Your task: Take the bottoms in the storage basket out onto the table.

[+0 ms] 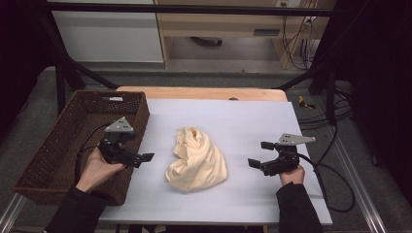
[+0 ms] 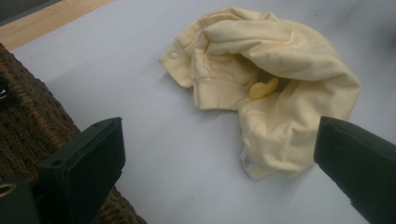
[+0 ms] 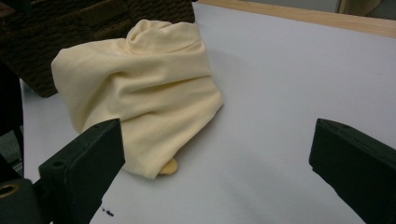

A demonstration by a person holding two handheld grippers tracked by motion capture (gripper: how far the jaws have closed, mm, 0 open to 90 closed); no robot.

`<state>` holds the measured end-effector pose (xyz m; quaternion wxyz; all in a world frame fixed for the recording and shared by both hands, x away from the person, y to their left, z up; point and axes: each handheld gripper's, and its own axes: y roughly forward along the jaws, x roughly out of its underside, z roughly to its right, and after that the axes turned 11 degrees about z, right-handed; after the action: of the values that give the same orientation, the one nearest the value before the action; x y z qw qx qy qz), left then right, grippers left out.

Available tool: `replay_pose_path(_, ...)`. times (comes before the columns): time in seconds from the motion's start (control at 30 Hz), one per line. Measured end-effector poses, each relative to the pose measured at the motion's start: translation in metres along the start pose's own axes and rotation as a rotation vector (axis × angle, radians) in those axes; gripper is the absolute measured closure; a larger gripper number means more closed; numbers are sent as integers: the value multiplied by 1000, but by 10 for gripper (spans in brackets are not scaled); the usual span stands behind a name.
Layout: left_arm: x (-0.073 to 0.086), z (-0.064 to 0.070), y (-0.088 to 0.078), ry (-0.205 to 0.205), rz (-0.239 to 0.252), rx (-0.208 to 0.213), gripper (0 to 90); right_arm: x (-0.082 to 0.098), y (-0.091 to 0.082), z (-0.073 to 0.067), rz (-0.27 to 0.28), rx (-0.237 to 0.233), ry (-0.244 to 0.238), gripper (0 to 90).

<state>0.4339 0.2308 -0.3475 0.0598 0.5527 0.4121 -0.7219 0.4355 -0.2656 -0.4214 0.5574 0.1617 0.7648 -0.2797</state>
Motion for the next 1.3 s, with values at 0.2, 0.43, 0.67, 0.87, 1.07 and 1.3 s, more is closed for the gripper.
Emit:
replay_pose_path(0.2, 6, -5, -6, -14, 12, -16, 19, 0, 0, 0, -2, 1, 2, 40)
replay_pose_path(0.43, 14, -12, -11, -36, 23, -28, 19, 0, 0, 0, -2, 1, 1, 40)
replay_pose_path(0.67, 21, -17, -17, -47, 42, -36, 19, 0, 0, 0, -3, 1, 1, 40)
replay_pose_path(0.87, 29, -21, -22, -58, 53, -52, 18, 0, 0, 0, -5, 1, 1, 40)
replay_pose_path(1.07, 34, -24, -25, -65, 63, -62, 19, 0, 0, 0, -5, 1, 1, 40)
replay_pose_path(1.3, 41, -28, -25, -76, 63, -74, 19, 0, 0, 0, -5, 0, 1, 40)
